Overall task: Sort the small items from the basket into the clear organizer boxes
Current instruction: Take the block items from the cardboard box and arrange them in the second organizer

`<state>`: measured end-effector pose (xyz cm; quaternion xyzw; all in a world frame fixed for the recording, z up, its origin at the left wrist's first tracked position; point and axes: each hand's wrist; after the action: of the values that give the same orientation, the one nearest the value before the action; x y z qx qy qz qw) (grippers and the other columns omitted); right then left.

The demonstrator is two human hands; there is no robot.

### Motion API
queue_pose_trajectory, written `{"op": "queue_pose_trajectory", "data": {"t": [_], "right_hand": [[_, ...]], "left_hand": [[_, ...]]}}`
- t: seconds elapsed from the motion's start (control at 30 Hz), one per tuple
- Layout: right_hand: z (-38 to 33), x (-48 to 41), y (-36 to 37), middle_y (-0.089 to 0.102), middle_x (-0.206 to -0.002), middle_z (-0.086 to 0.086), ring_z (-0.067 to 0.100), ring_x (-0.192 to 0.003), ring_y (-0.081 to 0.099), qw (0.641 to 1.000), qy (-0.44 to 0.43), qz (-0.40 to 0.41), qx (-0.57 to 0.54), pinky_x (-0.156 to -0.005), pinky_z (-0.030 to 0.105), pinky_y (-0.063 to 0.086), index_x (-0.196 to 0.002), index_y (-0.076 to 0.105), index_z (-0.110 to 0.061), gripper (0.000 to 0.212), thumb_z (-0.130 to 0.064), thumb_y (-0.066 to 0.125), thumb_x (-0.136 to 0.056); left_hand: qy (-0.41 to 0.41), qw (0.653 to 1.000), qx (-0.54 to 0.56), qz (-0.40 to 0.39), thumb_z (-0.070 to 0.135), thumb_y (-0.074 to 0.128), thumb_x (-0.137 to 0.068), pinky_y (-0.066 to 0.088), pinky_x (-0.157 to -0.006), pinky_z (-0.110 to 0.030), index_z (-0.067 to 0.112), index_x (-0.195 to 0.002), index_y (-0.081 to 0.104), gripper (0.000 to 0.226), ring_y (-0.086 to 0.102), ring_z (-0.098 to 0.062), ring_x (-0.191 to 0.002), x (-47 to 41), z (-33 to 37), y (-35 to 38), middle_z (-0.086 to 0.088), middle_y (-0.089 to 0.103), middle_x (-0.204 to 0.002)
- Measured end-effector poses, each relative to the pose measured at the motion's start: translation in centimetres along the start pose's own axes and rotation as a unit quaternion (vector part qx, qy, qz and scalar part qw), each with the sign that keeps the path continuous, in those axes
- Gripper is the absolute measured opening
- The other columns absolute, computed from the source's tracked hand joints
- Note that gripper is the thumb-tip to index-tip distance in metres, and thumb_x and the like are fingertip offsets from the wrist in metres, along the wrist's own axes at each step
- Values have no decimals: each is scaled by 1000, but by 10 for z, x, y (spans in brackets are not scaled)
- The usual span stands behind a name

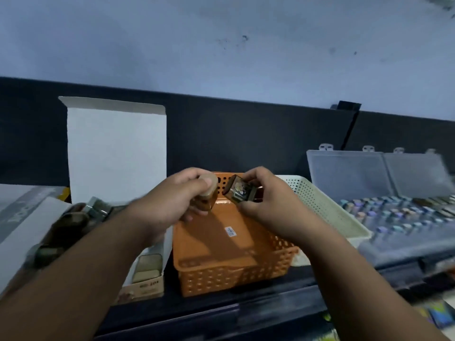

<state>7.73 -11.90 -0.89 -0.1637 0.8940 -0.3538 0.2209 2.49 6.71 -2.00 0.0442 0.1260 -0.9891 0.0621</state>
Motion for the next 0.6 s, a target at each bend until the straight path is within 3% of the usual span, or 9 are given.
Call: {"op": "queue_pose_trajectory", "data": {"t": [0.13,0.3,0.4,0.5,0.6], "right_hand": [[34,40,-33,60,-109,-7,5,-86,60,998,8,54,-11,-74,20,49,-109,52,-31,38,-14,69,-80],[87,107,-91,60,-111,1,-7,-59,55,993,64,85,-51,-53,6,37,-119,54,-30,41,-13,64,-83],[113,149,-130,58,-114,1,-9,-60,55,989,81,109,-49,-55,4,37,-125,54,-28,44,-15,65,-85],[136,193,-166,56,-105,2,-9,-53,52,986,101,123,-44,-52,5,36,-129,52,-27,45,-15,65,-87],[158,230,-195,61,-106,0,0,-69,59,980,123,149,-50,-65,19,47,-128,49,-26,46,-16,67,-86]], "left_hand": [[-21,997,75,-26,32,41,-100,37,-52,-24,22,-109,63,26,63,-16,-63,7,19,62,-8,68,-84],[-118,968,200,-97,41,34,-98,32,-45,-23,16,-104,60,37,55,-15,-54,21,45,160,-6,66,-84],[-145,947,242,-152,47,34,-96,33,-46,-22,20,-99,60,37,54,-16,-59,32,58,215,-2,64,-85],[-140,941,245,-188,38,42,-94,36,-42,-22,19,-95,58,25,56,-18,-58,45,68,270,-3,61,-81],[-131,941,236,-203,34,47,-94,39,-41,-19,17,-91,58,20,59,-20,-57,56,74,319,-5,62,-81]]}}
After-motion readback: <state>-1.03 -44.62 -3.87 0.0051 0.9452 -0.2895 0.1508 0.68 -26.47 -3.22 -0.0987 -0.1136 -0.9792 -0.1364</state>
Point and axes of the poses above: each hand's wrist, its own x-axis away from the middle knuckle, its own y-axis out of the palm, z = x × y
